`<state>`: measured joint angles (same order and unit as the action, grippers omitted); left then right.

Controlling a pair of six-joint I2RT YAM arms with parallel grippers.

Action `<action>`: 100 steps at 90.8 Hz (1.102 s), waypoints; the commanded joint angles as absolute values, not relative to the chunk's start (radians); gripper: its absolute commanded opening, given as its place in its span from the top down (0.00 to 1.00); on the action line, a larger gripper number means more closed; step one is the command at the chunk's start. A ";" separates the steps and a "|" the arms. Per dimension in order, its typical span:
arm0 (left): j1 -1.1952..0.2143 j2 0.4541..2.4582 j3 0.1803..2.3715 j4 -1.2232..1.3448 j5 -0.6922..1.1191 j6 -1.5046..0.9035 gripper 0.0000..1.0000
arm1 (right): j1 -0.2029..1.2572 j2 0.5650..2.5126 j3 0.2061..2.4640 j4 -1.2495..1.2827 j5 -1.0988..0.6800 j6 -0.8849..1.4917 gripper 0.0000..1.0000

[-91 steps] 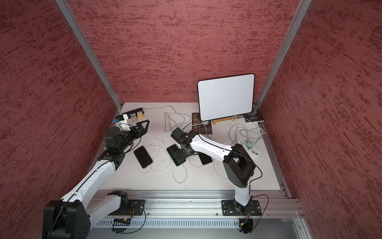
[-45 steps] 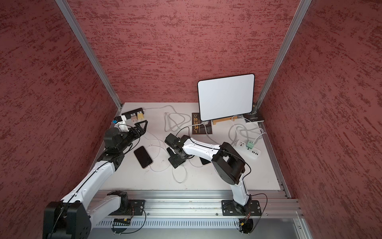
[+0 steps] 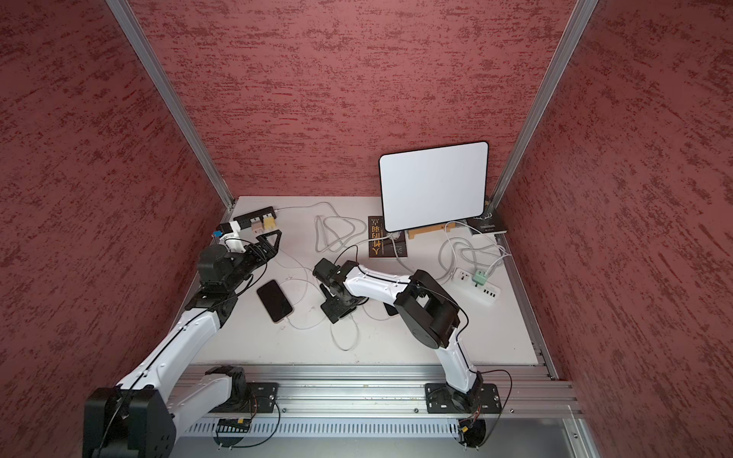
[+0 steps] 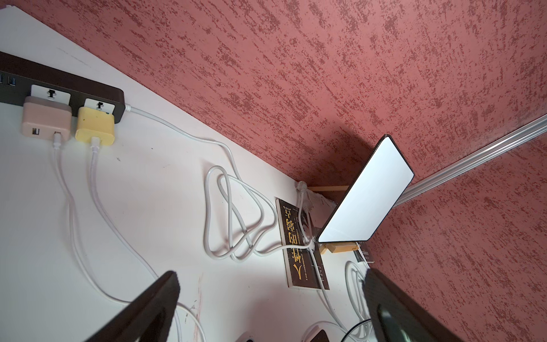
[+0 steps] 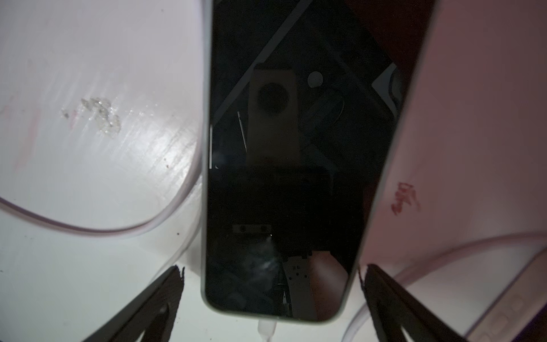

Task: Unplug the charging cable from the phone
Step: Pick up the phone at the center of the board.

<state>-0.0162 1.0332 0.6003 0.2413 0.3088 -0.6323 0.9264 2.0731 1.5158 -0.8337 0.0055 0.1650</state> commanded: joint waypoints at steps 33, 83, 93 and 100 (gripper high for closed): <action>0.003 1.019 0.583 0.238 0.305 -0.635 0.00 | 0.936 2.127 1.552 -0.829 0.056 0.170 0.12; 0.008 1.013 0.583 0.239 0.305 -0.641 0.00 | 0.934 2.046 1.544 -0.801 0.114 0.158 0.54; 0.007 1.009 0.582 0.241 0.309 -0.642 0.00 | 0.928 2.005 1.523 -0.769 0.106 0.164 0.61; 0.008 1.009 0.581 0.246 0.316 -0.640 0.00 | 0.917 1.971 1.504 -0.740 0.088 0.175 0.64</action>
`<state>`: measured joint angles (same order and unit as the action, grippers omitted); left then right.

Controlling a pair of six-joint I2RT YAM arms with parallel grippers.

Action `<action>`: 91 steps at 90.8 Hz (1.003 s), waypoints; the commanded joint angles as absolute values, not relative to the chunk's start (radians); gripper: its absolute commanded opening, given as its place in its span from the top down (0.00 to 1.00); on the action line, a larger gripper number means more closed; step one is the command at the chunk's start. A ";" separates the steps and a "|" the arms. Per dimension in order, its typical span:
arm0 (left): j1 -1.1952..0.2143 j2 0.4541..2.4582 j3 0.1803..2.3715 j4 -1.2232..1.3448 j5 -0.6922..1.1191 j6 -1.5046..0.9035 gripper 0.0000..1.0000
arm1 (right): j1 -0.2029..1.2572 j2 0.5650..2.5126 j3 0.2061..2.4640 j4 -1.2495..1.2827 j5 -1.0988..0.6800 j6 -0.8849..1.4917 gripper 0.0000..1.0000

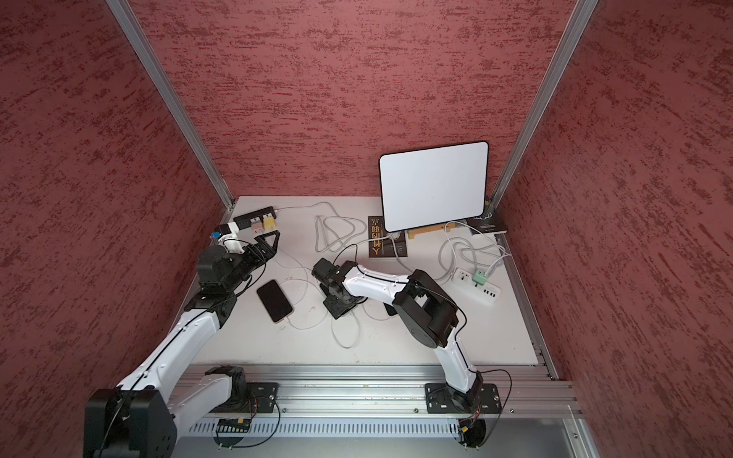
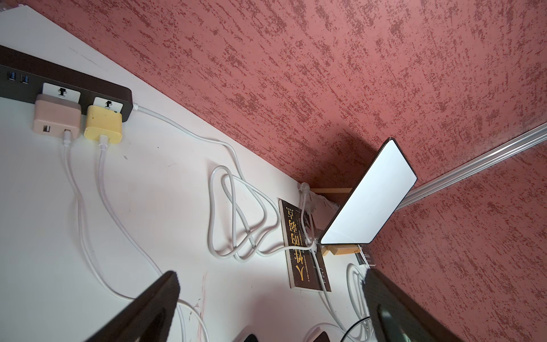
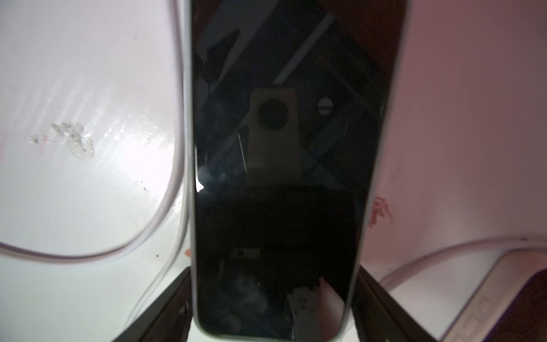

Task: Unplug the charging cable from the phone
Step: Pick up the phone at the center of the board.

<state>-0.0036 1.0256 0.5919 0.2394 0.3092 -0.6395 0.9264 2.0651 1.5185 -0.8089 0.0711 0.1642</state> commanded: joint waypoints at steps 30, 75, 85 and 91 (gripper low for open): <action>0.009 1.023 0.575 0.282 0.351 -0.646 0.00 | 0.846 1.856 1.414 -0.607 -0.070 0.239 0.73; 0.010 1.014 0.565 0.286 0.351 -0.646 0.00 | 0.845 1.946 1.410 -0.647 0.004 0.236 0.75; 0.010 1.014 0.564 0.287 0.348 -0.645 0.00 | 0.846 1.969 1.410 -0.652 0.022 0.237 0.75; 0.010 1.014 0.563 0.288 0.348 -0.645 0.00 | 0.846 1.983 1.412 -0.659 0.029 0.238 0.73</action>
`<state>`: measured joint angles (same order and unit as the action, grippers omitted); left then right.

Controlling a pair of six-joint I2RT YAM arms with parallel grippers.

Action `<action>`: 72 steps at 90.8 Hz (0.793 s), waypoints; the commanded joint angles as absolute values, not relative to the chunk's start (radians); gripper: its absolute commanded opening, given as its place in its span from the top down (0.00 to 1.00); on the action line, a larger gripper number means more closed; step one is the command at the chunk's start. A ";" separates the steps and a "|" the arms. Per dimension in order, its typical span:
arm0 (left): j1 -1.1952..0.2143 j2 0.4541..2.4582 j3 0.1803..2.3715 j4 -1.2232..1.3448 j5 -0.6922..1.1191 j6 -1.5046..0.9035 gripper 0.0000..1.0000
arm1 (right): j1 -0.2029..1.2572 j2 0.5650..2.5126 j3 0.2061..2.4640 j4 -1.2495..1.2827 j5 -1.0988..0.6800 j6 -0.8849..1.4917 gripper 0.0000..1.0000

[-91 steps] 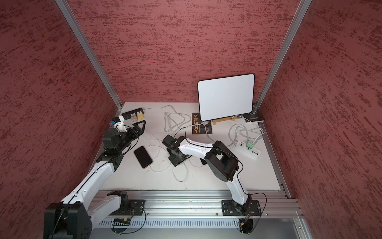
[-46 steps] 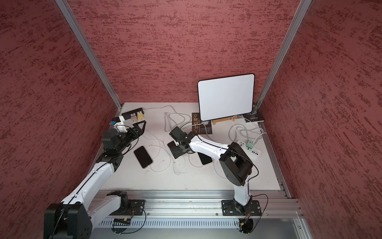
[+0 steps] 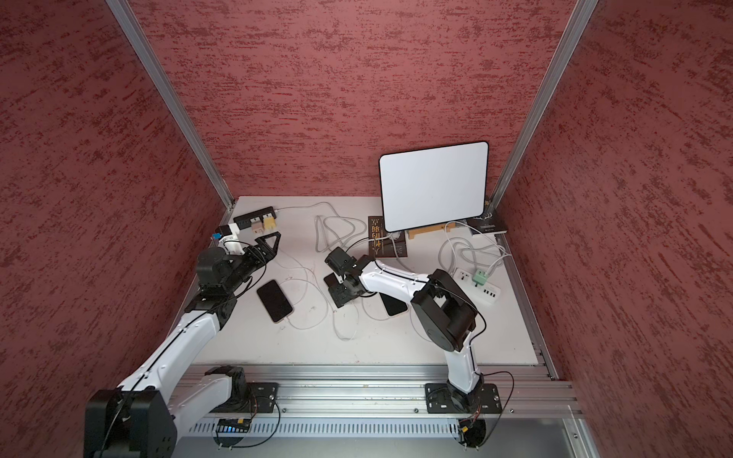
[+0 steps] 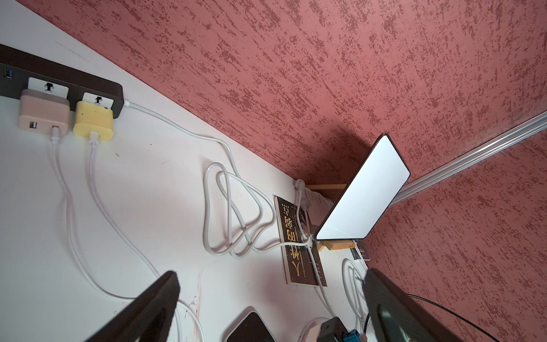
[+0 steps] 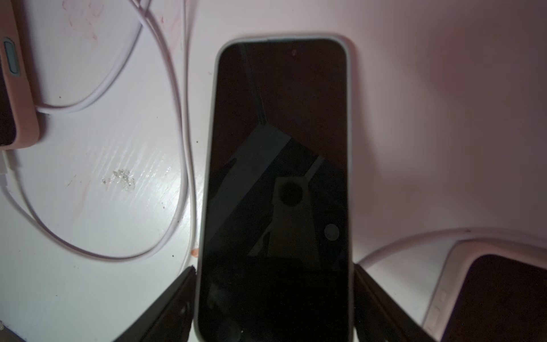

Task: Unplug the charging cable from the phone
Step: Pick up the phone at the center of the board.

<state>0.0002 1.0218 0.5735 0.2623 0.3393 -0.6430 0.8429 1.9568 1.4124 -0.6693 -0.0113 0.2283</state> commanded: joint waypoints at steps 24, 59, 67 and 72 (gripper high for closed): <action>0.011 1.011 0.560 0.291 0.346 -0.644 0.00 | 0.850 2.046 1.456 -0.708 0.049 0.230 0.55; 0.019 0.993 0.553 0.285 0.342 -0.641 0.00 | 0.853 2.117 1.549 -0.775 0.055 0.216 0.02; 0.019 0.990 0.551 0.285 0.342 -0.640 0.00 | 0.852 2.139 1.579 -0.790 0.057 0.209 0.01; 0.021 0.990 0.551 0.285 0.342 -0.641 0.00 | 0.853 2.151 1.596 -0.793 0.061 0.206 0.01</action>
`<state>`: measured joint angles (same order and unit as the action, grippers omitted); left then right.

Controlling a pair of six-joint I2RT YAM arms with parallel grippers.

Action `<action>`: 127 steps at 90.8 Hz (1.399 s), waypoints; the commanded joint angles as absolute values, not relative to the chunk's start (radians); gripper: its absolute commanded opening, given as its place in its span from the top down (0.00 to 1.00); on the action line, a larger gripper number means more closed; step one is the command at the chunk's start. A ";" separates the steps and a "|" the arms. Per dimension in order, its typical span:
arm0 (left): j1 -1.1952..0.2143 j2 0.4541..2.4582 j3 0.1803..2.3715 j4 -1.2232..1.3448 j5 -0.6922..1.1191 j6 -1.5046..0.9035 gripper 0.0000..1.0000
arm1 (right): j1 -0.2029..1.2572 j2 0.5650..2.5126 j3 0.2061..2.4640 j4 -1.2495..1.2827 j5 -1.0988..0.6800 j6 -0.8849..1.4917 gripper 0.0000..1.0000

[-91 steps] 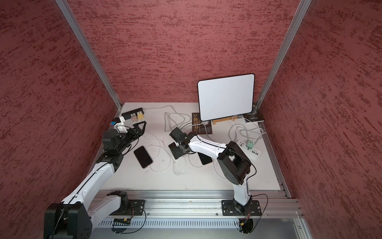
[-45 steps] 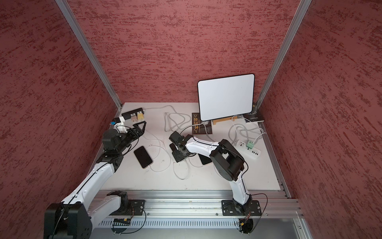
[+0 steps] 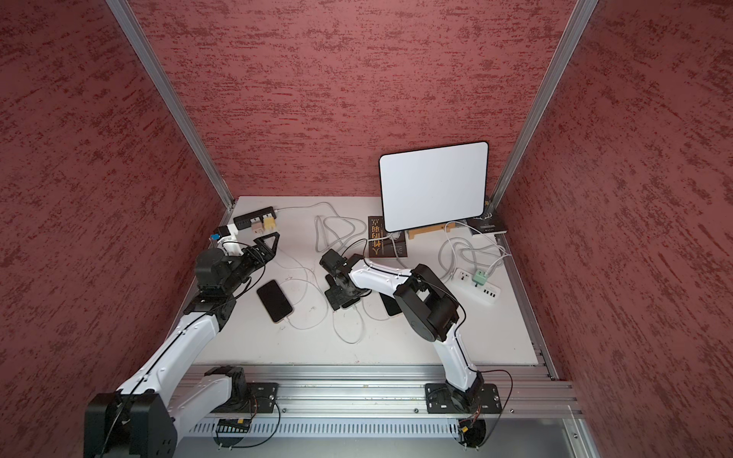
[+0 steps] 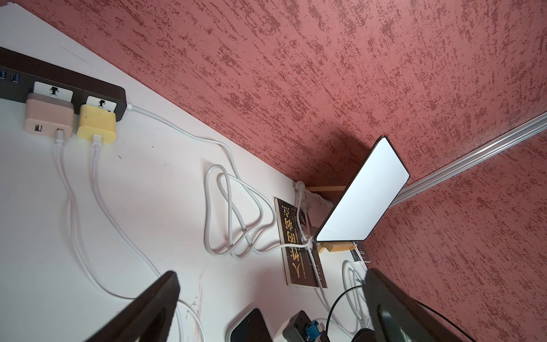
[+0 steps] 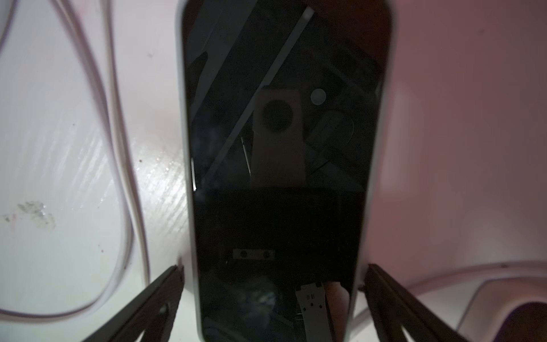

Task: Unplug the charging cable from the phone
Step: Pick up the phone at the center of the board.

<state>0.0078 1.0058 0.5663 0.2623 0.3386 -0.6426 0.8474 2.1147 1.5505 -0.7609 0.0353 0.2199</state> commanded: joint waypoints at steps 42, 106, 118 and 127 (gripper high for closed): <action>0.023 0.966 0.545 0.267 0.336 -0.640 0.00 | 0.852 2.220 1.686 -0.807 0.102 0.190 0.10; 0.023 0.992 0.556 0.293 0.366 -0.644 0.00 | 0.810 1.966 1.545 -0.655 -0.005 0.218 0.63; 0.022 1.026 0.565 0.314 0.407 -0.649 0.00 | 0.770 1.893 1.483 -0.579 -0.127 0.256 0.65; 0.018 1.056 0.575 0.338 0.453 -0.652 0.00 | 0.729 1.839 1.420 -0.487 -0.267 0.310 0.67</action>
<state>0.0128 1.0298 0.5552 0.2901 0.3862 -0.6464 0.7765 1.9091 1.4746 -0.6388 -0.0906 0.2394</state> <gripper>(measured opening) 0.998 0.786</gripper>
